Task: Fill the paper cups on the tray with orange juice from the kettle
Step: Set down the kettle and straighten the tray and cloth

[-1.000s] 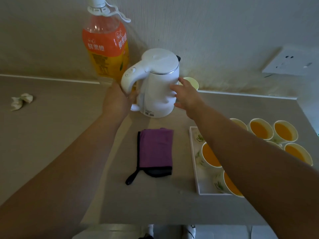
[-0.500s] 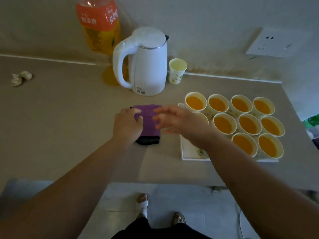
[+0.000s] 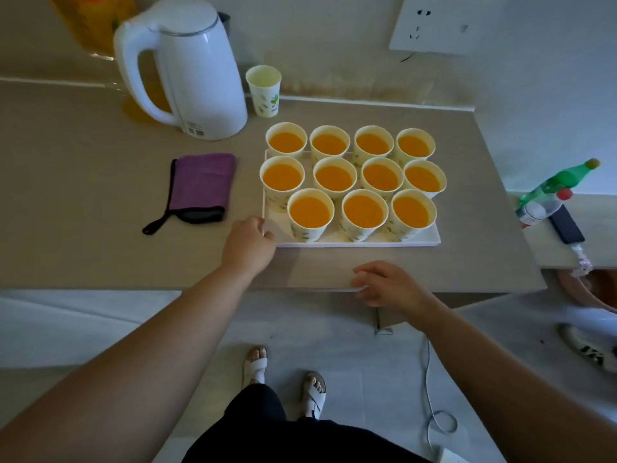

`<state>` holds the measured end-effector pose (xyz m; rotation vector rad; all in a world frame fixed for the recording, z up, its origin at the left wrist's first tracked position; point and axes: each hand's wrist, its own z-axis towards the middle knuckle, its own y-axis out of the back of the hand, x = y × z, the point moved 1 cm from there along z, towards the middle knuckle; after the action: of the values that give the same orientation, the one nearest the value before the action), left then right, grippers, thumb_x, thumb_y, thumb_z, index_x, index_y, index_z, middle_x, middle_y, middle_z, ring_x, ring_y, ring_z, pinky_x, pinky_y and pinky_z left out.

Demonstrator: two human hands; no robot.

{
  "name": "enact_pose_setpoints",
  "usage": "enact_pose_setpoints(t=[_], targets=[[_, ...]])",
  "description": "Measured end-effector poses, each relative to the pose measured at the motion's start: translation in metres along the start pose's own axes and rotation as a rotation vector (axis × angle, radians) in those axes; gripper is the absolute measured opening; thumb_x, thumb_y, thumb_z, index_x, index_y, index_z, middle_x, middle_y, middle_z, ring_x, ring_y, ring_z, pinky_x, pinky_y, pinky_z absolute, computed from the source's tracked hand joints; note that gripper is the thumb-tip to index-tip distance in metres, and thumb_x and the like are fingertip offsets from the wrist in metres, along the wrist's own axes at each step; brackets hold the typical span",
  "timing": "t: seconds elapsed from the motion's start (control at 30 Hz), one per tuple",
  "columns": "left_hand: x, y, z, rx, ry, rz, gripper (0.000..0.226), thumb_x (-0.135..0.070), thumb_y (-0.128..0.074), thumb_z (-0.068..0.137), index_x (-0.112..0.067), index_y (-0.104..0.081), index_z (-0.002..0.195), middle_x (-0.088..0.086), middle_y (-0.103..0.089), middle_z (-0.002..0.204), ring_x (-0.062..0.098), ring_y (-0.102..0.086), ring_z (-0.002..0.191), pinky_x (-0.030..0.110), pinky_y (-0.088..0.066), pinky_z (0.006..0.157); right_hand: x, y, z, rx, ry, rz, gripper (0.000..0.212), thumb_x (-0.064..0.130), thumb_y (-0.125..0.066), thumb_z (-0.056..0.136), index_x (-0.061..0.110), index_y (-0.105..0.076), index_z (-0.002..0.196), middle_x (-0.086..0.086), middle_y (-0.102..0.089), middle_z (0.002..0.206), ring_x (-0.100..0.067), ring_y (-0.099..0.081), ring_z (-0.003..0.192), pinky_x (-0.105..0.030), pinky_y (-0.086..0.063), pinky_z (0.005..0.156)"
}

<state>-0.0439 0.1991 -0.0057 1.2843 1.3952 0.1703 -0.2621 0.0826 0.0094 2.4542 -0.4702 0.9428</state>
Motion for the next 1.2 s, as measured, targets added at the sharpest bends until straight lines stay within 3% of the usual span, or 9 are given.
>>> enact_pose_setpoints(t=[0.2, 0.33, 0.43, 0.5, 0.63, 0.77, 0.9, 1.03, 1.2], targets=[[-0.015, -0.007, 0.006, -0.064, 0.060, 0.078, 0.035, -0.018, -0.050, 0.093, -0.007, -0.051, 0.125, 0.015, -0.056, 0.125, 0.035, -0.056, 0.109, 0.033, -0.040, 0.076, -0.034, 0.064, 0.012, -0.511, -0.093, 0.124, 0.012, 0.019, -0.051, 0.097, 0.012, -0.053, 0.107, -0.008, -0.062, 0.093, -0.024, -0.065, 0.079, -0.031, -0.056, 0.062], [-0.017, -0.010, 0.018, -0.048, 0.068, 0.179, 0.031, -0.021, -0.050, 0.092, -0.006, -0.055, 0.120, 0.016, -0.058, 0.120, 0.035, -0.058, 0.103, 0.034, -0.041, 0.071, -0.034, 0.093, 0.028, -0.702, -0.061, 0.001, 0.018, 0.022, -0.049, 0.096, 0.014, -0.047, 0.112, -0.003, -0.055, 0.100, -0.020, -0.056, 0.088, -0.033, -0.049, 0.072], [-0.022, -0.012, 0.024, -0.047, 0.077, 0.253, 0.027, -0.022, -0.050, 0.092, -0.005, -0.056, 0.113, 0.016, -0.059, 0.114, 0.034, -0.059, 0.099, 0.035, -0.041, 0.067, -0.021, 0.106, 0.045, -0.681, -0.031, -0.188, 0.011, 0.029, -0.047, 0.097, 0.019, -0.048, 0.101, 0.000, -0.052, 0.087, -0.016, -0.052, 0.081, -0.025, -0.037, 0.060], [-0.023, -0.012, 0.026, -0.033, 0.087, 0.302, 0.027, -0.022, -0.049, 0.092, -0.004, -0.055, 0.111, 0.017, -0.059, 0.113, 0.035, -0.059, 0.100, 0.036, -0.043, 0.070, -0.016, 0.109, 0.054, -0.673, -0.026, -0.344, 0.018, 0.034, -0.045, 0.097, 0.017, -0.052, 0.093, -0.001, -0.054, 0.080, -0.016, -0.051, 0.072, -0.023, -0.032, 0.052], [-0.024, -0.010, 0.036, -0.030, 0.085, 0.367, 0.021, -0.020, -0.048, 0.091, -0.004, -0.057, 0.102, 0.017, -0.062, 0.107, 0.035, -0.060, 0.097, 0.035, -0.045, 0.070, -0.011, 0.114, 0.066, -0.663, -0.083, -0.530, 0.031, 0.038, -0.043, 0.098, 0.014, -0.058, 0.086, 0.000, -0.054, 0.071, -0.013, -0.049, 0.060, -0.023, -0.032, 0.049], [-0.027, -0.009, 0.038, 0.000, 0.093, 0.394, 0.012, -0.015, -0.051, 0.090, -0.005, -0.058, 0.089, 0.016, -0.065, 0.100, 0.034, -0.061, 0.094, 0.033, -0.043, 0.065, -0.007, 0.121, 0.074, -0.636, -0.169, -0.623, 0.028, 0.030, -0.045, 0.098, 0.011, -0.061, 0.083, -0.003, -0.054, 0.069, -0.014, -0.050, 0.056, -0.022, -0.031, 0.045], [-0.035, -0.006, 0.041, 0.005, 0.130, 0.396, 0.020, -0.021, -0.051, 0.094, -0.007, -0.054, 0.081, 0.014, -0.061, 0.091, 0.029, -0.057, 0.082, 0.032, -0.039, 0.062, 0.002, 0.126, 0.077, -0.583, -0.196, -0.700, 0.030, 0.027, -0.047, 0.098, 0.012, -0.054, 0.073, -0.004, -0.054, 0.069, -0.014, -0.051, 0.057, -0.025, -0.039, 0.052], [-0.037, -0.006, 0.044, -0.016, 0.156, 0.397, 0.019, -0.018, -0.053, 0.092, -0.005, -0.055, 0.079, 0.014, -0.057, 0.085, 0.031, -0.059, 0.086, 0.032, -0.040, 0.063, 0.006, 0.134, 0.083, -0.485, -0.164, -0.745, 0.035, 0.032, -0.048, 0.098, 0.016, -0.045, 0.066, -0.003, -0.052, 0.070, -0.017, -0.056, 0.068, -0.029, -0.044, 0.061], [-0.025, -0.006, 0.052, -0.011, 0.168, 0.298, 0.029, -0.026, -0.054, 0.093, -0.002, -0.062, 0.079, 0.016, -0.061, 0.083, 0.028, -0.053, 0.073, 0.030, -0.036, 0.060, 0.002, 0.136, 0.092, -0.433, -0.123, -0.734, 0.033, 0.036, -0.046, 0.098, 0.012, -0.051, 0.076, -0.002, -0.050, 0.069, -0.016, -0.053, 0.064, -0.028, -0.044, 0.061]])
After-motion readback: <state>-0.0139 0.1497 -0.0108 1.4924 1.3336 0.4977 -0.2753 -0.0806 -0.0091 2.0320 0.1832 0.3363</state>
